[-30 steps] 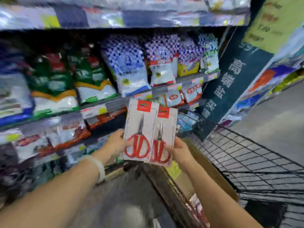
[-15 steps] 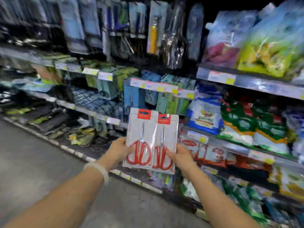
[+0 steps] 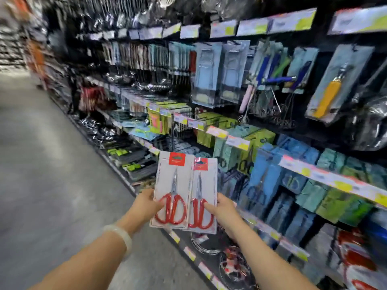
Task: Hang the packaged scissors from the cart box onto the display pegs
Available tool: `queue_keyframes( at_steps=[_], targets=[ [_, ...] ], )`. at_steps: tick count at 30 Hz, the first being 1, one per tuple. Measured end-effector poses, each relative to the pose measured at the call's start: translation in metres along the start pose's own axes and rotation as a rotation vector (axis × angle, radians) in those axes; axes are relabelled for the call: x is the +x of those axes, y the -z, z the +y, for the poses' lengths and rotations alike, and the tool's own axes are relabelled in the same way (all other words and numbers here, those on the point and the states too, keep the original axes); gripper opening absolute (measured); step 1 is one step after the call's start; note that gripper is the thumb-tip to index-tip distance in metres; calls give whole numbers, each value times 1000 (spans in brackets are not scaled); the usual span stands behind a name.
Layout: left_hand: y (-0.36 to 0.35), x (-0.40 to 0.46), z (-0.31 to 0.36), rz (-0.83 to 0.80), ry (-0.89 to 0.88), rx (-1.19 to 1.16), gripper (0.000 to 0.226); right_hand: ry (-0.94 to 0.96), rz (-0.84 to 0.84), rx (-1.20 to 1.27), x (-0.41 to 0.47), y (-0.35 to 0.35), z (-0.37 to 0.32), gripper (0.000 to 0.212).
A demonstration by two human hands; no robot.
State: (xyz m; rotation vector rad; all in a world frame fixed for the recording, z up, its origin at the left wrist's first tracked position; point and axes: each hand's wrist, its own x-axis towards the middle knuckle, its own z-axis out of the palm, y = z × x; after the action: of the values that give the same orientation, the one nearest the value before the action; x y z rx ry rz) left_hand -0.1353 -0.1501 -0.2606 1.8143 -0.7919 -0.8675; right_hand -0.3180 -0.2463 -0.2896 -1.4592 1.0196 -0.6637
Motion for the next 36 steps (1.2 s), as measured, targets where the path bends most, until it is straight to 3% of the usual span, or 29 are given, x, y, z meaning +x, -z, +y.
queue_keyframes(
  at_steps=[13,19,23,27,36],
  targets=[
    [82,194,5,24,63,-73,21,-57,-79,-18,201,-96,-36,27],
    [112,313,-4,-67,106,-62,13,-77,49,-51,306,-143,-39,19],
    [141,408,2,-176,110,-18,25,-134,168,-17,383,-183,-46,22],
    [172,485,13,-253,74,92,19,-172,239,-47,441,-215,-57,28],
    [184,589,20,-434,72,134,24,-215,403,-33,535,-211,-80,21]
  ],
)
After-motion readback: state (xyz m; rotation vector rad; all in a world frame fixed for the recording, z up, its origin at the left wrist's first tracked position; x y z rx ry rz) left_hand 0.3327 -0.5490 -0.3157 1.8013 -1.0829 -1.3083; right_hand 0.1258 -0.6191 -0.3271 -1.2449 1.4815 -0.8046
